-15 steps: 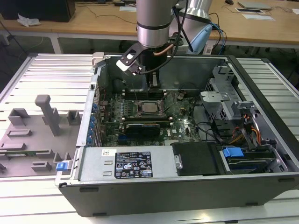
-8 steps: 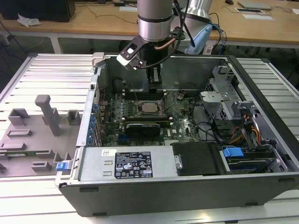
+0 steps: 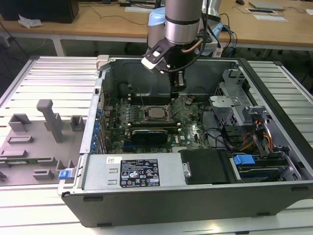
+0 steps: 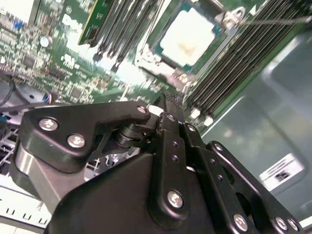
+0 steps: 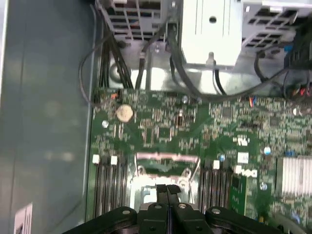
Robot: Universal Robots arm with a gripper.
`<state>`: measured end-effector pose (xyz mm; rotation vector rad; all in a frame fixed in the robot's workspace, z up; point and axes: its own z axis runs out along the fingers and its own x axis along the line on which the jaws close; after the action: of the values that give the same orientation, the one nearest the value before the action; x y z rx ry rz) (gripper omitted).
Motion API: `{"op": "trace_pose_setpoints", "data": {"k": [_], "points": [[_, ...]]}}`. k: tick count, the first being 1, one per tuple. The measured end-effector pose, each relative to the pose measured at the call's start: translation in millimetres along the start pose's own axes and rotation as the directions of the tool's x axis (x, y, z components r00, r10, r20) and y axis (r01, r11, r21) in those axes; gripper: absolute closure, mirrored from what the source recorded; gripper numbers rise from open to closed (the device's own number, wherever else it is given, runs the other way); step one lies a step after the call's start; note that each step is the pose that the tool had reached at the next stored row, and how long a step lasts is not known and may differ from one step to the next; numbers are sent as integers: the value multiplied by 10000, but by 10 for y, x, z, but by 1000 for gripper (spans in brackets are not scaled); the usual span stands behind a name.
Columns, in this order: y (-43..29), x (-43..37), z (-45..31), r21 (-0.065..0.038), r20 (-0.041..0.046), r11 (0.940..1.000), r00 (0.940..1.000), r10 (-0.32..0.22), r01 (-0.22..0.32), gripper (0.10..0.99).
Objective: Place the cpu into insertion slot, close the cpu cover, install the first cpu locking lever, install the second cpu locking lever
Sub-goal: 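Close the cpu cover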
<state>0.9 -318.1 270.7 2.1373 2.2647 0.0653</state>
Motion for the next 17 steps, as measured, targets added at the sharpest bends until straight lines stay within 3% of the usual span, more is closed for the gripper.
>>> {"op": "trace_pose_setpoints", "data": {"k": [2, 4, 8, 12, 17], "points": [[69, -5, 3, 8, 1, 10000, 10000, -1, 1, 980], [224, -15, 13, 27, -4, 10000, 10000, 1, -1, 980], [413, -27, 23, 63, -5, 10000, 10000, 1, -1, 980], [455, -30, 60, 86, -5, 10000, 10000, 2, -2, 980], [470, -33, 164, 128, -8, 9999, 10000, 8, -7, 980]]}}
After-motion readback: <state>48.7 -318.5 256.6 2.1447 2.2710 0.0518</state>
